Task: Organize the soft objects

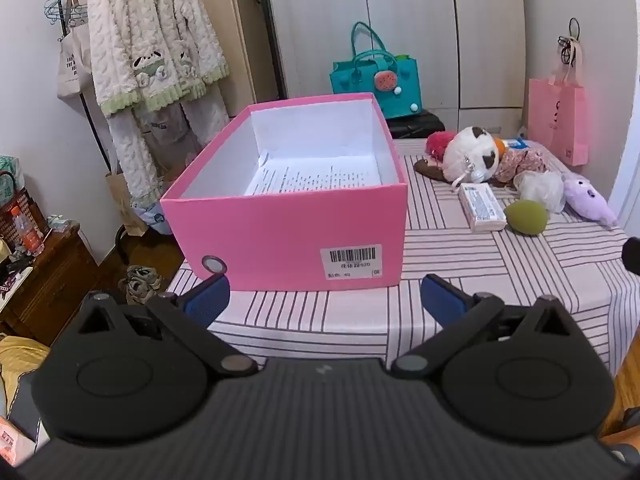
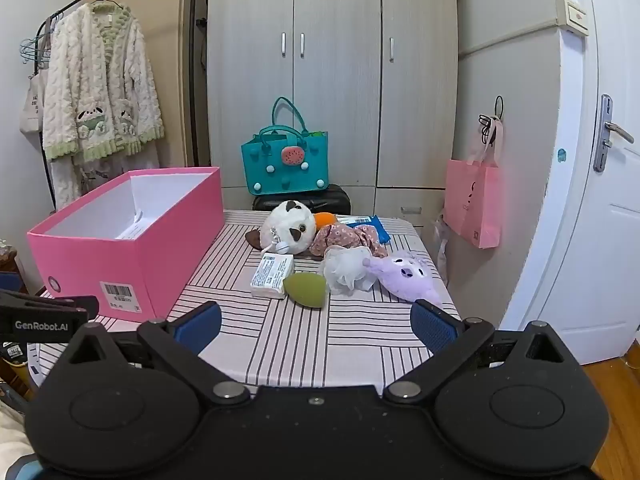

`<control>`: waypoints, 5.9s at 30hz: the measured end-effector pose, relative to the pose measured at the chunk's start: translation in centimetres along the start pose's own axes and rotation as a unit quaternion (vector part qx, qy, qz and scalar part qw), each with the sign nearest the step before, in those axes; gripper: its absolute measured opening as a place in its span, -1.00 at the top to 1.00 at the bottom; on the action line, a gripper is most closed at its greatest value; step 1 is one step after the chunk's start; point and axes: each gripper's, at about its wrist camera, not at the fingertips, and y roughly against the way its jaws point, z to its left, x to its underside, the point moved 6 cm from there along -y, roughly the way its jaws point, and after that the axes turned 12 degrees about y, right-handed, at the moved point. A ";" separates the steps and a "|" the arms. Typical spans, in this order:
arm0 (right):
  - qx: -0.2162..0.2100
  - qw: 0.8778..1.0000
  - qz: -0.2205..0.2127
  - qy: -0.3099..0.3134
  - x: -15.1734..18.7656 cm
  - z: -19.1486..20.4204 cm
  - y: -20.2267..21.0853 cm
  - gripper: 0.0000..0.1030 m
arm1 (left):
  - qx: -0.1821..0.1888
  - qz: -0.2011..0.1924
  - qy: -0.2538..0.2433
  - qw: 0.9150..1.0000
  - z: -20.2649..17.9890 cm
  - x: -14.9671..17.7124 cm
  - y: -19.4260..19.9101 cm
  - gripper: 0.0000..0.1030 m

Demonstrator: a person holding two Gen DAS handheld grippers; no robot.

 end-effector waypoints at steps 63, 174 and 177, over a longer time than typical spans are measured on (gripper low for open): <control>0.012 1.000 0.001 -0.003 0.3 -1.3 0.1 -1.00 | 0.015 0.018 0.022 0.999 0.1 0.3 -0.5 -1.00; -0.147 0.986 0.076 -0.012 2.4 -3.7 -18.6 0.15 | 0.152 0.183 -0.089 0.967 -18.2 -3.6 -19.1 0.24; -0.153 0.985 0.081 -0.013 2.4 -4.0 -18.6 0.15 | 0.161 0.196 -0.086 0.963 -18.4 -3.6 -18.8 0.24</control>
